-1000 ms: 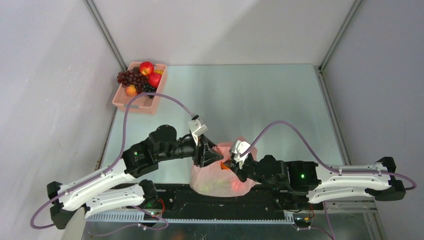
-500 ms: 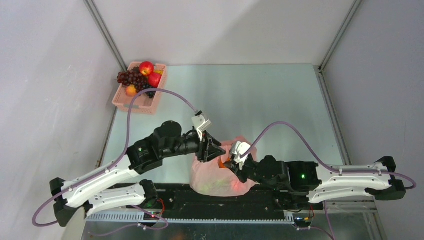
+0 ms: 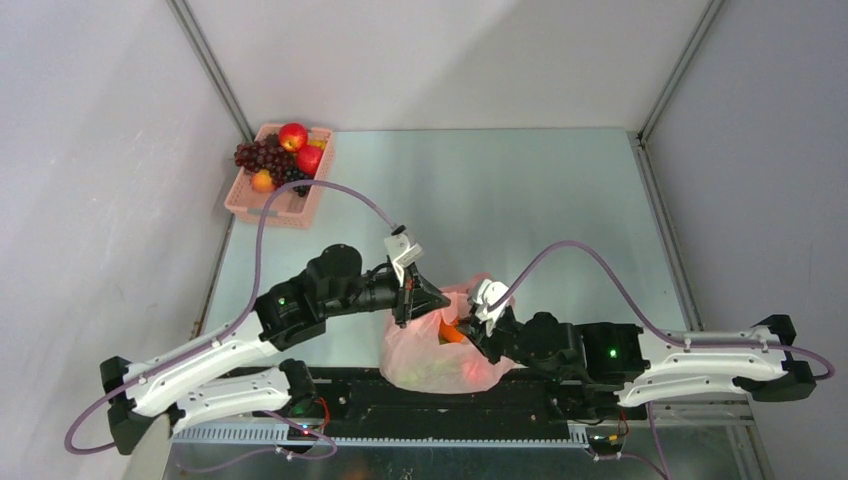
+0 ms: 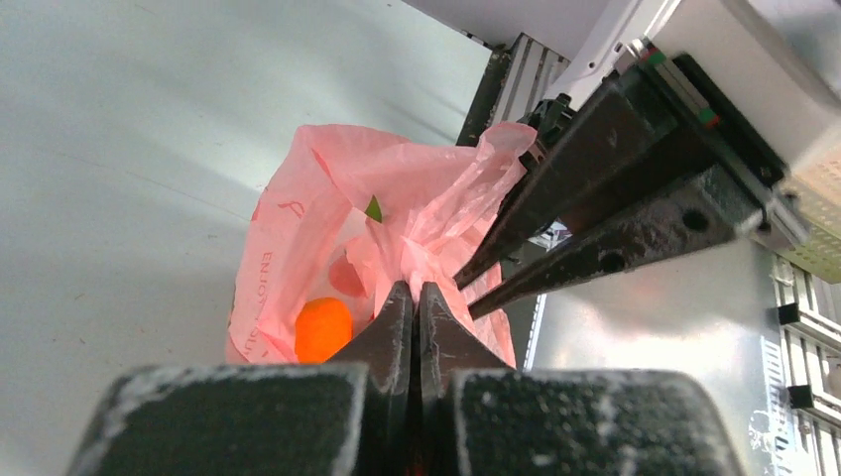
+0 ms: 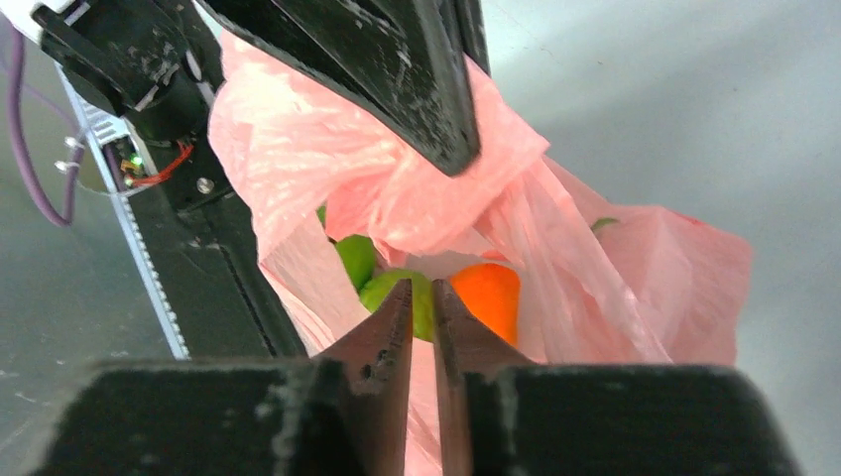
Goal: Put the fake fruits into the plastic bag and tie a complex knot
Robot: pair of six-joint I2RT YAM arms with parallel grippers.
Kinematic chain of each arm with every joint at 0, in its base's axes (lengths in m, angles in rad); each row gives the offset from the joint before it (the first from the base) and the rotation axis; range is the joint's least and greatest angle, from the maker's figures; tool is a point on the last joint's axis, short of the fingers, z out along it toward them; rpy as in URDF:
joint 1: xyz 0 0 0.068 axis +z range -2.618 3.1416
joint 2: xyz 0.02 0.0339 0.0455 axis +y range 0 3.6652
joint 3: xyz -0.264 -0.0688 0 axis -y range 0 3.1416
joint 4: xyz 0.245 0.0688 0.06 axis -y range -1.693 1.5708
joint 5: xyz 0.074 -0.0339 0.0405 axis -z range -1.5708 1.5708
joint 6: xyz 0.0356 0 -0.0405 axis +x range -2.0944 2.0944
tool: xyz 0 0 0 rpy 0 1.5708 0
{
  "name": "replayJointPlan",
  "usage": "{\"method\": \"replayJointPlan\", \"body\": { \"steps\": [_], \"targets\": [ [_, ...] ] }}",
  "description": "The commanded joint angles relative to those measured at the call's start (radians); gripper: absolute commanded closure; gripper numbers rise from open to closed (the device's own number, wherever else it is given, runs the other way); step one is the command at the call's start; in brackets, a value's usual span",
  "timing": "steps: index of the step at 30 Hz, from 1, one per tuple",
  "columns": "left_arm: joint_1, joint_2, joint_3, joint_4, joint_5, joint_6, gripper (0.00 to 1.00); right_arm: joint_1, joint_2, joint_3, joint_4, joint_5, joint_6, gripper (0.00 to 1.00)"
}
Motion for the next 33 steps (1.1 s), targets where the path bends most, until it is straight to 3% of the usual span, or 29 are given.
{"method": "replayJointPlan", "body": {
  "steps": [1, 2, 4, 7, 10, 15, 19, 24, 33],
  "targets": [
    [0.003, -0.064, -0.083, 0.174, -0.01, 0.011, 1.0, 0.01, -0.063, -0.004, -0.029, 0.03, 0.116, 0.75],
    [0.0, -0.076, -0.119, 0.196, -0.021, 0.016, 1.0, 0.014, -0.07, -0.004, -0.025, 0.021, 0.158, 0.64],
    [-0.008, -0.088, -0.161, 0.251, -0.057, 0.032, 1.0, 0.017, -0.088, -0.004, -0.004, -0.001, 0.236, 0.51],
    [-0.028, -0.103, -0.196, 0.308, -0.143, 0.065, 1.0, 0.021, -0.11, -0.004, 0.047, 0.002, 0.384, 0.41],
    [-0.058, -0.135, -0.247, 0.366, -0.251, 0.103, 1.0, 0.021, -0.117, -0.004, 0.065, 0.043, 0.675, 0.35],
    [-0.113, -0.176, -0.308, 0.485, -0.368, 0.159, 1.0, 0.042, -0.11, -0.009, 0.134, 0.11, 0.994, 0.34],
    [-0.173, -0.187, -0.327, 0.505, -0.476, 0.236, 1.0, 0.069, -0.111, -0.06, 0.3, 0.193, 1.109, 0.34],
    [-0.267, -0.189, -0.335, 0.503, -0.579, 0.339, 1.0, 0.074, -0.091, -0.085, 0.38, 0.296, 1.187, 0.33],
    [-0.376, -0.155, -0.334, 0.499, -0.674, 0.406, 1.0, 0.072, -0.052, -0.085, 0.342, 0.397, 1.267, 0.4]
  ]
}}
